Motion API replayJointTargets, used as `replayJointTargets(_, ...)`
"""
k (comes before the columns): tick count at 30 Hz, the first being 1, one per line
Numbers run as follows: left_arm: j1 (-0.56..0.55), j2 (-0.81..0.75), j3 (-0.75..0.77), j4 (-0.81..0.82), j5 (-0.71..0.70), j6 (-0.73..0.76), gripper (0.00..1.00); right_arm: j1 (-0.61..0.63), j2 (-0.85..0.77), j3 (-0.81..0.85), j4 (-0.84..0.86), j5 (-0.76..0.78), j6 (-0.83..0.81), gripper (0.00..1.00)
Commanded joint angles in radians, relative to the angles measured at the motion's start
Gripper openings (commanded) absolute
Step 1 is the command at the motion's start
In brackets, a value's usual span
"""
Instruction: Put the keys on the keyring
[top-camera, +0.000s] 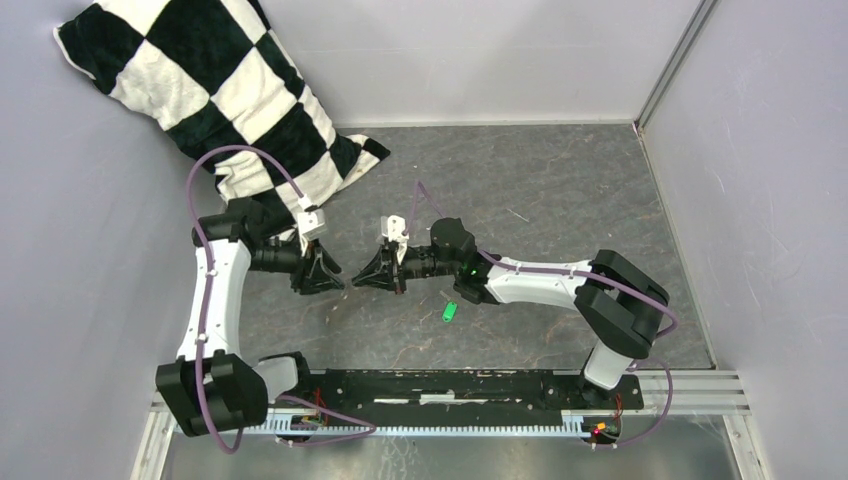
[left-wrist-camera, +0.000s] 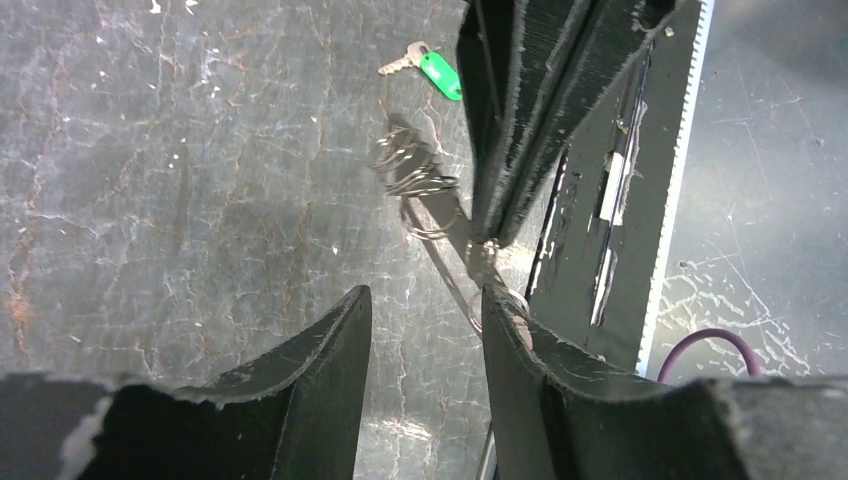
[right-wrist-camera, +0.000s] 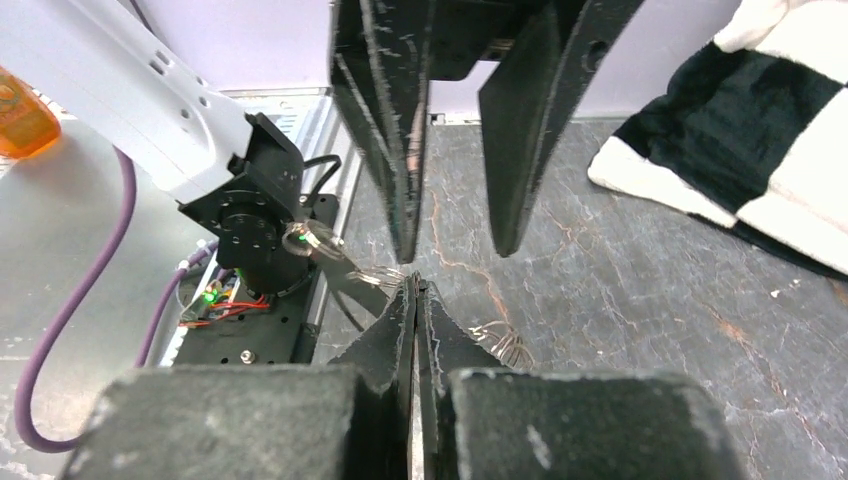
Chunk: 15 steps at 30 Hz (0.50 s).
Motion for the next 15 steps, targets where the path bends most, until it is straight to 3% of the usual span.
replayJointTargets(1, -0.013, 0.028, 0.07, -0.014, 0.079, 0.003, 0.5, 0.004, -0.043, -0.013, 0.088, -0.037, 0.043, 0.01)
replayJointTargets(9, -0.133, 0.021, 0.049, -0.014, 0.028, -0.044, 0.42, 0.006, -0.034, 0.021, 0.075, -0.065, 0.061, 0.01)
replayJointTargets(15, -0.158, -0.014, 0.041, -0.014, -0.004, -0.031, 0.55, 0.005, -0.055, 0.018, 0.008, -0.067, 0.014, 0.01)
